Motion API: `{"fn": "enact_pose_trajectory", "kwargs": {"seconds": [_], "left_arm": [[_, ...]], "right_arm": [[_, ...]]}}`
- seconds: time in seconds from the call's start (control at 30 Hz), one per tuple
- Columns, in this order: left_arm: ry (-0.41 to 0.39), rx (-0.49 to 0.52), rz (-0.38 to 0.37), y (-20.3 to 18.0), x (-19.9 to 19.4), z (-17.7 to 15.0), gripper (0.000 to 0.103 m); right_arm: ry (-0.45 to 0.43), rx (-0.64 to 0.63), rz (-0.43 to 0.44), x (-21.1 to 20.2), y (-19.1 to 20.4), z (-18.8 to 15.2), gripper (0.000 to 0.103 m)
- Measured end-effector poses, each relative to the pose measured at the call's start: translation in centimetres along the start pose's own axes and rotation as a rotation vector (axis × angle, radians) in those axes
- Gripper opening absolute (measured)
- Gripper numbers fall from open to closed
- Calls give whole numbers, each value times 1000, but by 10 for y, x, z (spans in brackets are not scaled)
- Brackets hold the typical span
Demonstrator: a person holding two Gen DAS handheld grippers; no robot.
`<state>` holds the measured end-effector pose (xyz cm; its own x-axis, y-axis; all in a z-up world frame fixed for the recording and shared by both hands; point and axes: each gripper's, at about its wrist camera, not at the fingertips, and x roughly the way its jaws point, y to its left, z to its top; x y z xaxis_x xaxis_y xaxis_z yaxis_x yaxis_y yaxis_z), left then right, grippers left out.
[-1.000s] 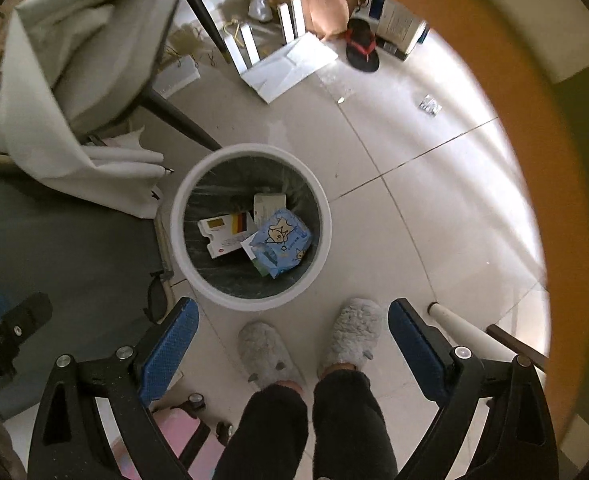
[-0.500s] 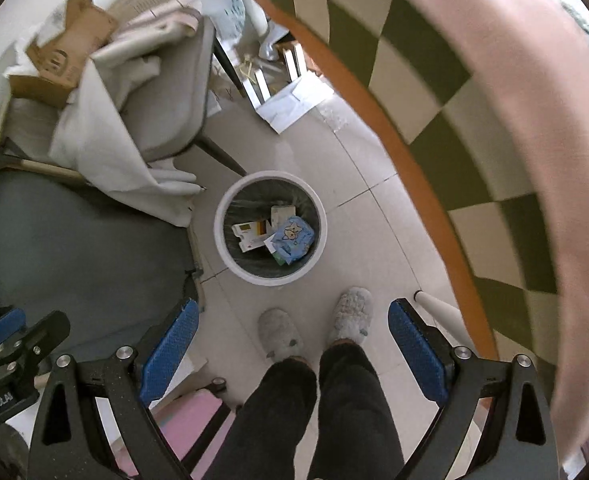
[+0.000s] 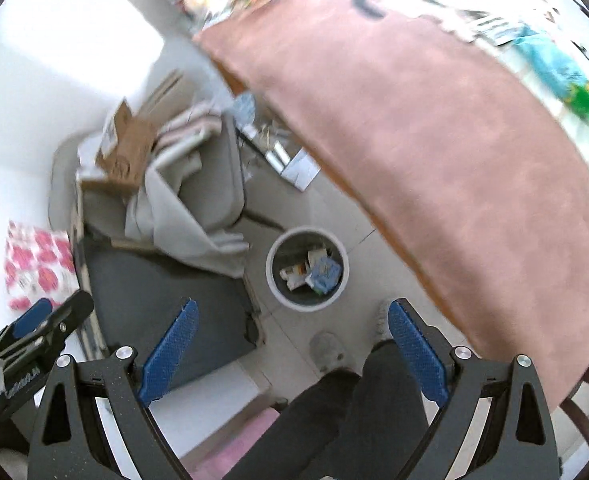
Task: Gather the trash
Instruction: 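Move both open tools back over the table toward the remaining items, then grasp the silver blister pack with the left gripper while the right gripper grasps the blue rice bag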
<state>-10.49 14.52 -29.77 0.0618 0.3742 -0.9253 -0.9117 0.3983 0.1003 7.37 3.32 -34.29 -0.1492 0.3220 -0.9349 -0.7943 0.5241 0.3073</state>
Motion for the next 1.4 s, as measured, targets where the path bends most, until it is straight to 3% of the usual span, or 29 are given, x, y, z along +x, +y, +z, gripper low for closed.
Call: {"fn": "enact_pose_trajectory", "kwargs": {"seconds": [0.1, 0.2, 0.3, 0.53, 0.67, 0.83, 0.93, 1.03, 1.17, 1.4], "left_arm": [[-55, 78, 4, -49, -10, 33, 103], [-106, 152, 51, -108, -12, 67, 103], [-145, 197, 103, -165, -3, 97, 103], [-119, 343, 173, -294, 54, 158, 103], [-59, 406, 190, -342, 98, 181, 103], [34, 426, 193, -373, 145, 203, 103], [68, 435, 186, -381, 159, 213, 103], [79, 454, 178, -388, 165, 220, 103], [84, 498, 120, -403, 170, 230, 103], [131, 657, -58, -459, 190, 249, 103]], "right_arm": [[-28, 21, -40, -28, -36, 26, 97], [-58, 19, -131, -54, -87, 64, 97], [-25, -4, -261, -65, -148, 109, 100], [104, -34, -430, -41, -286, 223, 101], [189, -138, -483, 0, -322, 270, 102], [314, -248, -472, 56, -354, 316, 103], [372, -225, -371, 75, -363, 327, 103], [396, -201, -324, 89, -369, 331, 103], [321, -54, -237, 84, -382, 331, 93], [123, 352, -76, 35, -423, 321, 93]]}}
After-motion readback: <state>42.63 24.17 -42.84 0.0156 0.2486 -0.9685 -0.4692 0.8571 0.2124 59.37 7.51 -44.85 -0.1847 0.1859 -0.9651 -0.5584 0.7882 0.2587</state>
